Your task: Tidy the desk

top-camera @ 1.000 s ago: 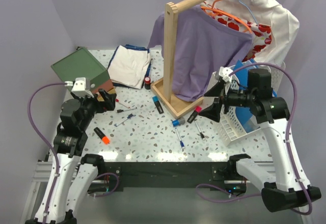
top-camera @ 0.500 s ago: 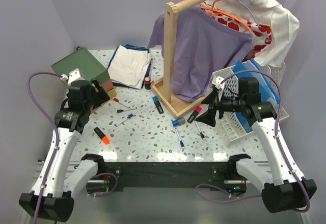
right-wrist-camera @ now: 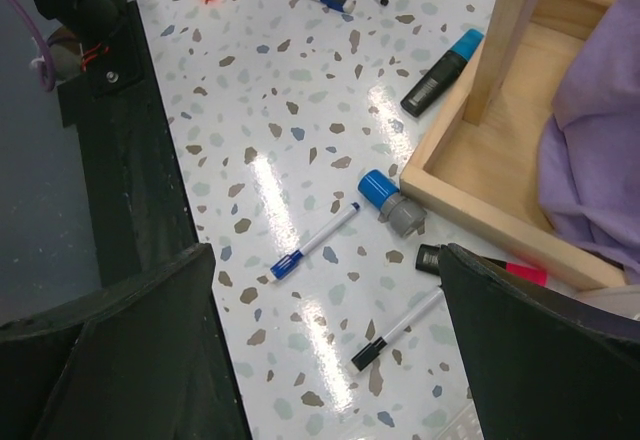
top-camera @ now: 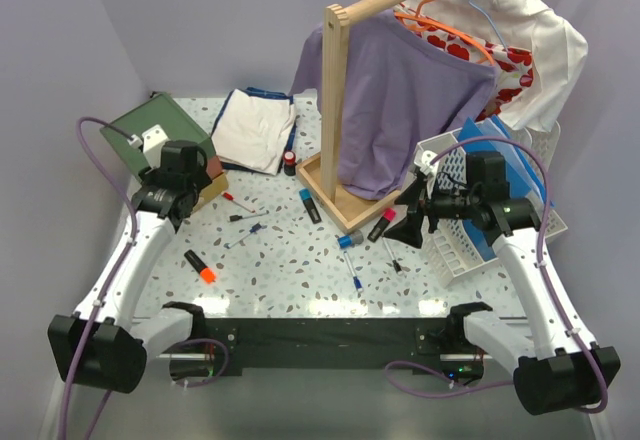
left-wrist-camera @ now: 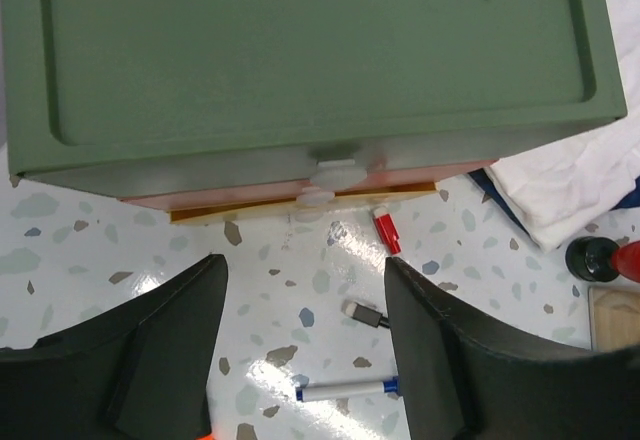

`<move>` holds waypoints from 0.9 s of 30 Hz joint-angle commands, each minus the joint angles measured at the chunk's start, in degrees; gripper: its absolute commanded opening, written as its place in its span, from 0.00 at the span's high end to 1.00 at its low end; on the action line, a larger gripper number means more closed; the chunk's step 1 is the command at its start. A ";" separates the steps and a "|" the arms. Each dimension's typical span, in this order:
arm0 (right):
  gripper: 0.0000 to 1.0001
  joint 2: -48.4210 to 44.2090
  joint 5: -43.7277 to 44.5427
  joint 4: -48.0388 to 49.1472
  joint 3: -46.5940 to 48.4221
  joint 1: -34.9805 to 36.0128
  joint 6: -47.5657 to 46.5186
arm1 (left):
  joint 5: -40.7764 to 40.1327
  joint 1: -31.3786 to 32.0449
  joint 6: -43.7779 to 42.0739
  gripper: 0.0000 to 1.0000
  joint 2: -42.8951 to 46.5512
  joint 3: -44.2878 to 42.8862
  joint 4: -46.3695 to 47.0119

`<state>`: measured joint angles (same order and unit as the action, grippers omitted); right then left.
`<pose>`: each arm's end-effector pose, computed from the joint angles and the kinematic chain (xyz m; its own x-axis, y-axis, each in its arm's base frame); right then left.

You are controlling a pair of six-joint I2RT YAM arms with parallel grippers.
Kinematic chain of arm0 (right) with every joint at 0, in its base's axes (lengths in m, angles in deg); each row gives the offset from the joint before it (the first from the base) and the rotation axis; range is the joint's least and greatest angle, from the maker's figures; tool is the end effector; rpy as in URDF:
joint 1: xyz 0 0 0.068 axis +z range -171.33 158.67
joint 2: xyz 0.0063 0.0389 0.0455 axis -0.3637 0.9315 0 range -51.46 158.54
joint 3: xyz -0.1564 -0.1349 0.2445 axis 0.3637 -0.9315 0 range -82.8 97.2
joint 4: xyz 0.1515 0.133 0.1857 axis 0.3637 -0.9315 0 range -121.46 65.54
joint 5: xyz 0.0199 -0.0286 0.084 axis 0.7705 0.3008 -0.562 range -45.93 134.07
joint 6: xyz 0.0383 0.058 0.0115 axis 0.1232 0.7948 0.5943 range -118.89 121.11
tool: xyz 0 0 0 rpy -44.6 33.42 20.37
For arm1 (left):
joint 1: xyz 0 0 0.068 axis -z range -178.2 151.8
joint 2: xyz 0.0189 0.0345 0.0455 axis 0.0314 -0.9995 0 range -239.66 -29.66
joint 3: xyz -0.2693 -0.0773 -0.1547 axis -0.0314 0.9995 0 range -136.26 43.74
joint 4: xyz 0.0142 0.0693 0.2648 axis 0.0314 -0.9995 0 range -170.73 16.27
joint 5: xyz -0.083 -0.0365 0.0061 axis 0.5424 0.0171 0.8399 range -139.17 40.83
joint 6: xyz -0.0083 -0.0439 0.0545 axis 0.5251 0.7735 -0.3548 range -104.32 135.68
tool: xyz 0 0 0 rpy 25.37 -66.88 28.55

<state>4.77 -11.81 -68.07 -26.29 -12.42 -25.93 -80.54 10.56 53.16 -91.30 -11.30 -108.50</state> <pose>0.1722 0.0754 0.3616 -0.2938 -0.3042 -0.9062 -0.9155 0.3623 0.1752 0.2295 -0.0050 0.3370 -0.3625 -0.4697 -0.8050 -0.6006 0.7782 -0.1836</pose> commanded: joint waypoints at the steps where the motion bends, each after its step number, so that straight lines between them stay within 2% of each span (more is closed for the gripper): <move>1: 0.01 0.46 0.68 2.04 -0.35 0.15 -0.99 | -4.92 0.21 0.06 0.33 -3.47 -4.01 6.63; 18: 0.01 0.99 0.86 1.17 -0.09 0.15 -1.43 | -9.93 0.21 -3.54 0.47 -9.63 -6.04 9.54; 24: 0.01 0.81 0.86 0.99 0.09 0.23 -1.60 | -9.93 0.21 -4.34 0.57 -10.77 -5.86 10.07; 27: 0.01 0.81 1.12 0.90 0.09 0.41 -1.78 | -9.76 0.21 -4.51 0.68 -10.60 -5.77 10.07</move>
<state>5.67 -10.85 -68.03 -26.62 -12.36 -26.39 -87.63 10.84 49.90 -101.99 -14.87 -102.03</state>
